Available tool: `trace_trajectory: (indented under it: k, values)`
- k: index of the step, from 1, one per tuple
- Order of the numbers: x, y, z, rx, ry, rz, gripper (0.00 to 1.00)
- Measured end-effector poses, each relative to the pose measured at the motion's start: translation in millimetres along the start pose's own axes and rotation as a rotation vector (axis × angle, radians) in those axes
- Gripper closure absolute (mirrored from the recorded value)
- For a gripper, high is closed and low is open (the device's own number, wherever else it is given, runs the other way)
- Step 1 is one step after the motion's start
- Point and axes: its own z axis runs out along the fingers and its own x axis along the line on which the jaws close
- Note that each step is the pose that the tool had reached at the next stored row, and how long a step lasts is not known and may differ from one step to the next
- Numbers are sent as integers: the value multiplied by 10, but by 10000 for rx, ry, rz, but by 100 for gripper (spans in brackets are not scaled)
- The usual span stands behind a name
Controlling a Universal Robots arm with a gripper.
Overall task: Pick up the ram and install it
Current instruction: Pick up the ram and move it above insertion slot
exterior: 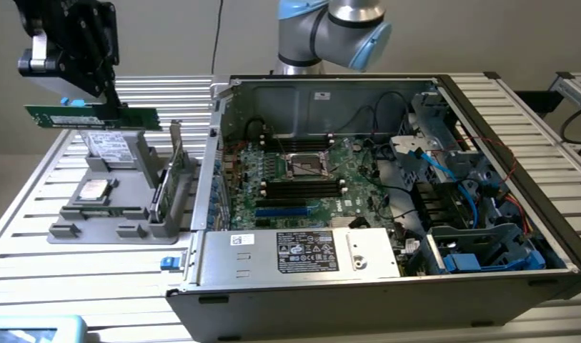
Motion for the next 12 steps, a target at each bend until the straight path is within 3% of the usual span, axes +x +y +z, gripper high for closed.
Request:
trace_trajectory:
  k: [12]
  values:
    - [-5, -543, -52, -9, 1, 2, 86]
